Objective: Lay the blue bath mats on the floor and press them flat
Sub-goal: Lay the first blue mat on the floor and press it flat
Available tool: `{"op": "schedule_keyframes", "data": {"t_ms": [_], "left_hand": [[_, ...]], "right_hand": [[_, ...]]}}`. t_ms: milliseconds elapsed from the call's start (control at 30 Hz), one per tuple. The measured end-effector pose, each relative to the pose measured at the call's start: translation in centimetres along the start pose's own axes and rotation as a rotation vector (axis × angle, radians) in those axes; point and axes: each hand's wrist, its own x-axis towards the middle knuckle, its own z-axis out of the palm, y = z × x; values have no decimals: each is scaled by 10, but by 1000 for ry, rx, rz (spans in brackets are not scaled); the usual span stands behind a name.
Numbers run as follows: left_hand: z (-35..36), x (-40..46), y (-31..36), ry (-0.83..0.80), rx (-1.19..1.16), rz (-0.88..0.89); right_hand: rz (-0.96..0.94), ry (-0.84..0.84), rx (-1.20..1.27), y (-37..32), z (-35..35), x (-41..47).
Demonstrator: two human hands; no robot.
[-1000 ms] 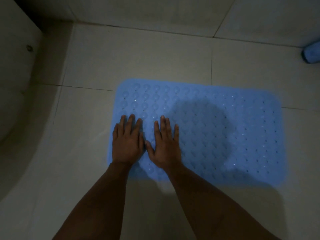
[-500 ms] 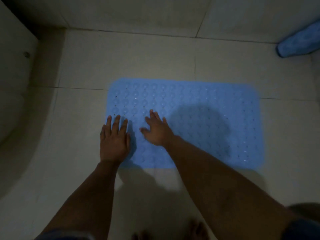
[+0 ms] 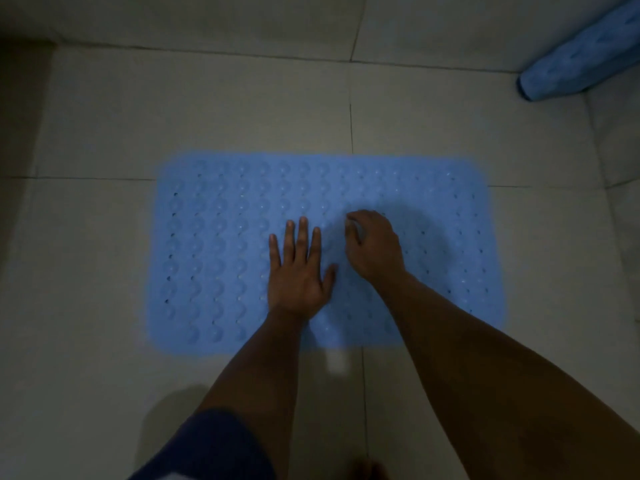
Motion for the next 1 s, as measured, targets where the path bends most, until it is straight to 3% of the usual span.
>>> {"op": "schedule_keyframes", "data": {"t_ms": [467, 600, 700, 867, 1000], "left_hand": [[-5, 1, 3, -51, 34, -8], [-15, 3, 5, -122, -5, -19], [-38, 10, 2, -273, -125, -29], [-59, 5, 6, -29, -150, -100], [-41, -3, 9, 65, -90, -106]], "right_hand": [[-85, -57, -141, 27, 1, -22], [-36, -221, -216, 28, -21, -30], [20, -336, -236, 17, -34, -32], [-87, -349, -285, 5, -13, -37], [-173, -308, -362, 20, 18, -46]]}}
